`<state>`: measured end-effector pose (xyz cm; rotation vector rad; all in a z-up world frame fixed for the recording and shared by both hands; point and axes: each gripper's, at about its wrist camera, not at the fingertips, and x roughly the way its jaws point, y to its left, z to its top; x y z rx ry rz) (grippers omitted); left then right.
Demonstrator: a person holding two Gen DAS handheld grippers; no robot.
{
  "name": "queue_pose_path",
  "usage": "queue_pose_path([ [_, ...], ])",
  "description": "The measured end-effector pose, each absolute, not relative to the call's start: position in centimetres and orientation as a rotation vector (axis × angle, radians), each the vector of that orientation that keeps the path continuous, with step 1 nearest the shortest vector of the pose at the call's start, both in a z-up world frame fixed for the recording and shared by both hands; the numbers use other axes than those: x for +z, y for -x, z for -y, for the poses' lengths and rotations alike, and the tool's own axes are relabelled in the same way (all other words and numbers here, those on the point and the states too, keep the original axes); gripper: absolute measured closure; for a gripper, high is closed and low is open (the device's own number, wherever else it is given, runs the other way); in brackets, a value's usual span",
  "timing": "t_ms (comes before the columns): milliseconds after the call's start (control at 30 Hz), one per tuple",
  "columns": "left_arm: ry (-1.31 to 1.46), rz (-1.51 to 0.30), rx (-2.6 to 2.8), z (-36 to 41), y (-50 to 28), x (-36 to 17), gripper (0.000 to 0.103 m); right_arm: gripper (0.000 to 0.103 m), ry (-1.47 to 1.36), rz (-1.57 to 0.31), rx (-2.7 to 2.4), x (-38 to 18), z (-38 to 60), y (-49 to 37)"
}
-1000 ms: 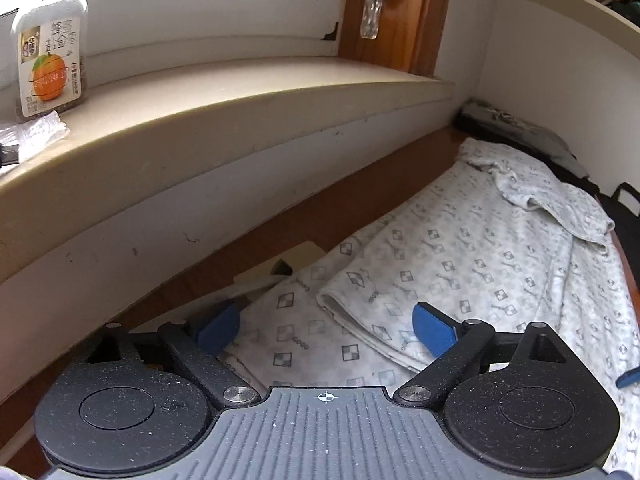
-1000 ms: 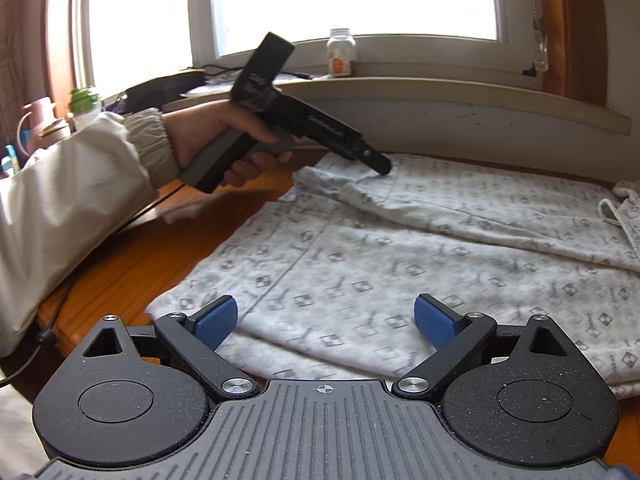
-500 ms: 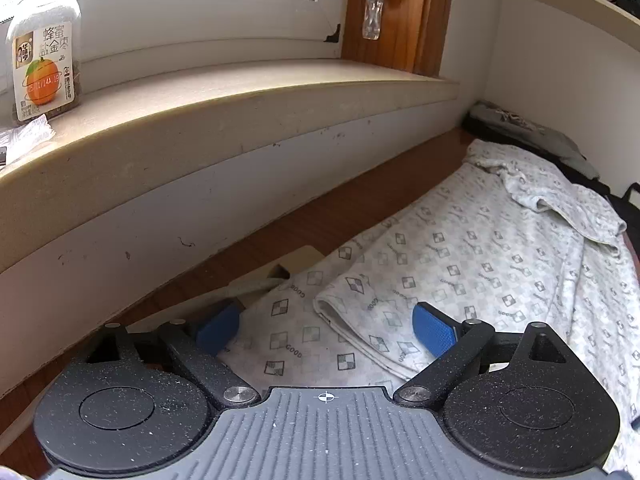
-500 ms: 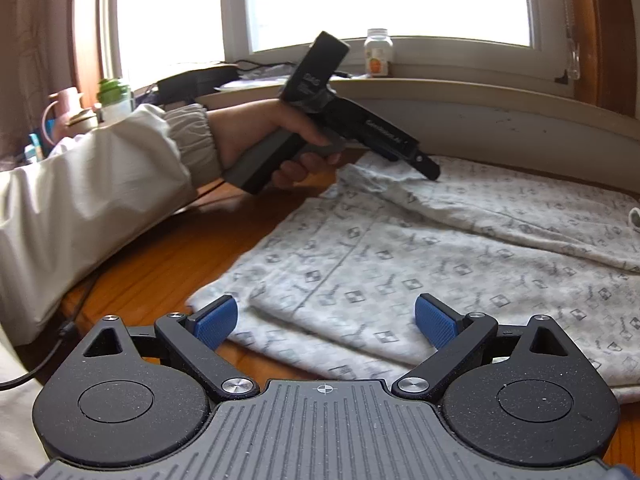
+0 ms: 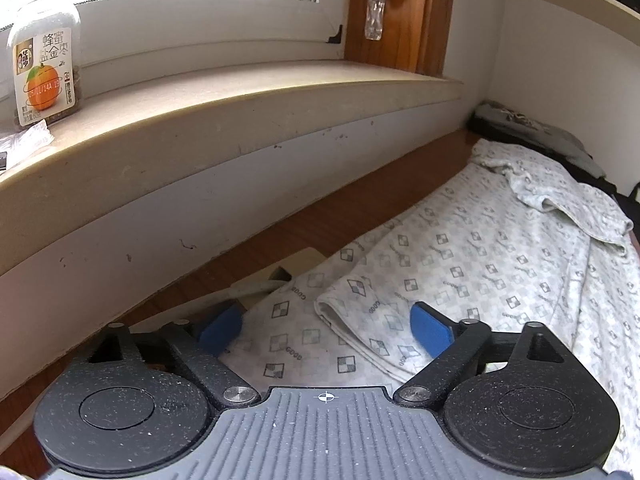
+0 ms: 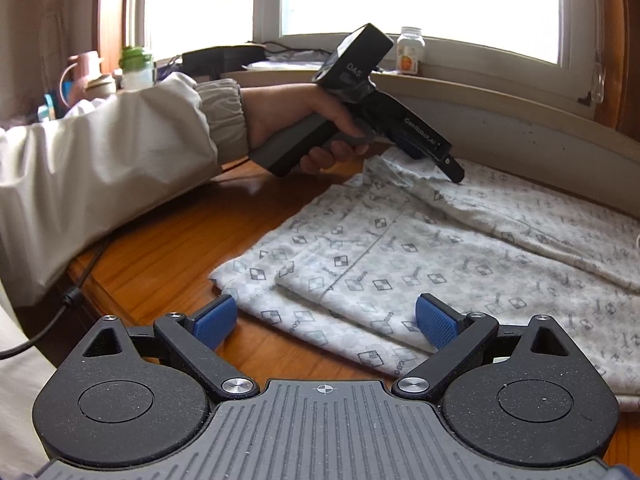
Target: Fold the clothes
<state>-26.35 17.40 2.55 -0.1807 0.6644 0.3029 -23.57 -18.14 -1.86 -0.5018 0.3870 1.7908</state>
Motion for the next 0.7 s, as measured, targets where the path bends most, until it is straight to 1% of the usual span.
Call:
queue_pose_path([
  [33, 0.18, -0.664, 0.305, -17.4, 26.4, 2.6, 0.022, 0.007, 0.503, -0.385, 1.791, -1.9, 18.0, 23.5],
  [67, 0.179, -0.665, 0.302, -17.4, 26.4, 2.6, 0.024, 0.007, 0.503, -0.38, 1.788, -1.9, 17.9, 23.5],
  [233, 0.166, -0.673, 0.294, -17.2, 26.3, 2.6, 0.024, 0.009, 0.487, -0.37, 1.774, -2.2, 17.3, 23.2],
  [333, 0.165, -0.673, 0.294, -17.1, 26.3, 2.6, 0.024, 0.02, 0.472, -0.36, 1.789, -2.3, 17.2, 23.1],
  [367, 0.163, -0.672, 0.295, -17.0, 26.3, 2.5, 0.024, 0.03, 0.472, -0.355, 1.795, -2.2, 17.1, 23.0],
  [400, 0.159, -0.669, 0.299, -17.0, 26.3, 2.5, 0.024, 0.037, 0.473, -0.35, 1.798, -2.1, 17.1, 23.0],
  [467, 0.153, -0.665, 0.302, -16.9, 26.3, 2.4, 0.024, 0.044, 0.475, -0.343, 1.804, -2.0, 17.0, 23.0],
  [700, 0.148, -0.659, 0.296, -17.3, 26.6, 2.3, 0.023, 0.044, 0.465, -0.338, 1.806, -2.0, 17.2, 23.0],
])
